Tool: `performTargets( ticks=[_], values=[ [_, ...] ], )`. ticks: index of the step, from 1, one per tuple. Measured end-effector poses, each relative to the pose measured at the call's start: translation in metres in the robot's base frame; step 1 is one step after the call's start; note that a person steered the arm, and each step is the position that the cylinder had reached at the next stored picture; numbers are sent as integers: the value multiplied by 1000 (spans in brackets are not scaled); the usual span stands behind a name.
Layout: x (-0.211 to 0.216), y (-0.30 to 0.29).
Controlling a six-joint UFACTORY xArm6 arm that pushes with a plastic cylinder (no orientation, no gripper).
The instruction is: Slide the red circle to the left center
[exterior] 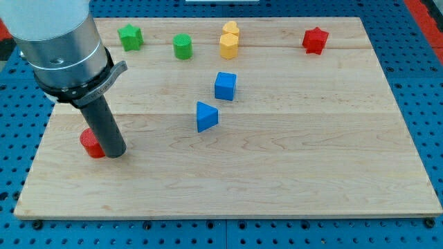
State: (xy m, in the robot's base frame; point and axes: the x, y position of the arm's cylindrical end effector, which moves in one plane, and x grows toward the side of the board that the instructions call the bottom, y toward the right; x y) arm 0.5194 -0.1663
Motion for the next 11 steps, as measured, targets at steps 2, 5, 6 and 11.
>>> performTargets(
  ticks=[2,5,6,11],
  values=[
    [29,-14],
    [21,-26],
    [3,-26],
    [-61,-34]
  ],
)
